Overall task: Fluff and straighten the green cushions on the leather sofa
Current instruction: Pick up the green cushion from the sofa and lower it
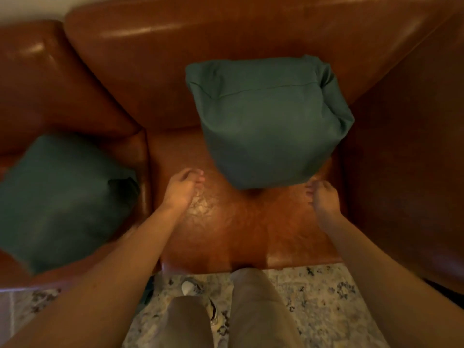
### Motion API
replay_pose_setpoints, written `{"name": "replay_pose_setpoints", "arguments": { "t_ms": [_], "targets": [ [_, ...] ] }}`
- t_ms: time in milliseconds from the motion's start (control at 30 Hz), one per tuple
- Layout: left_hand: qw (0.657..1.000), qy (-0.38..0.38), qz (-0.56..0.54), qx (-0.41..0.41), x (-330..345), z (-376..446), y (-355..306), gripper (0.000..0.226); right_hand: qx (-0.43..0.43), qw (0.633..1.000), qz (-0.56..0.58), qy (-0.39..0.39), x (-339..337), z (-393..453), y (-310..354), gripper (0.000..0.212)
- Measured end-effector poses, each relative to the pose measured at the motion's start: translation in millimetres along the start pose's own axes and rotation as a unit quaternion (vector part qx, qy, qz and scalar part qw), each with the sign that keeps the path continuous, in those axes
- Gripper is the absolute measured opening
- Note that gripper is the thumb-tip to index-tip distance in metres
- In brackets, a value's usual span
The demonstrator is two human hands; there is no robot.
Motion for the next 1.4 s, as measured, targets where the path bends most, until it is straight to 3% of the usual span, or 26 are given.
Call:
{"name": "replay_pose_setpoints", "arguments": {
  "t_ms": [167,367,600,667,767,867,967,1100,1267,1400],
  "targets": [
    [0.999,-0.012,-0.022,-0.044,-36.8,-30.9,53.8,0.02,0.017,0.992,-0.06,0.106,45.4,-60.2,-35.8,0.028],
    [0.995,-0.054,-0.053,-0.059,-98.3,-53.7,113.1,0.024,0.032,0.958,-0.161,0.236,125.0,-127.9,-48.2,0.025],
    [0.986,-0.117,-0.087,-0.074,-196.4,-64.8,184.9,0.025,0.027,0.92,-0.248,0.303,221.4,-202.0,-65.9,0.03],
    [0.986,-0.13,-0.084,-0.061,-225.9,-62.1,196.0,0.024,0.033,0.918,-0.252,0.305,245.0,-219.8,-74.0,0.036],
    [0.99,-0.131,-0.046,-0.02,-273.3,-50.3,200.3,0.023,0.037,0.921,-0.245,0.3,282.8,-246.5,-85.6,0.026],
    [0.991,-0.114,0.056,0.052,-324.6,-25.0,186.0,0.02,0.052,0.935,-0.219,0.275,324.1,-269.3,-101.7,0.021],
    [0.956,-0.125,0.204,0.167,-374.7,12.0,150.4,0.016,0.085,0.951,-0.168,0.244,368.3,-286.1,-116.3,0.03],
    [0.899,-0.152,0.31,0.268,-426.1,64.9,102.4,0.019,0.136,0.969,-0.072,0.193,421.2,-302.6,-121.3,0.035],
    [0.887,-0.173,0.324,0.279,-471.5,124.9,77.2,0.026,0.202,0.966,0.04,0.156,465.2,-317.7,-117.4,0.043],
    [0.887,-0.153,0.39,0.197,-489.3,173.0,82.7,0.033,0.27,0.943,0.147,0.126,490.4,-317.0,-111.8,0.06]
  ]
}}
Point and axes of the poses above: each hand's wrist, its own z-axis towards the middle knuckle, its own x-axis out of the palm, y = z × x, the point moved 8 cm from there along z, towards the middle knuckle, and after that the axes turned 1 degree about z, right-handed, at the moved point
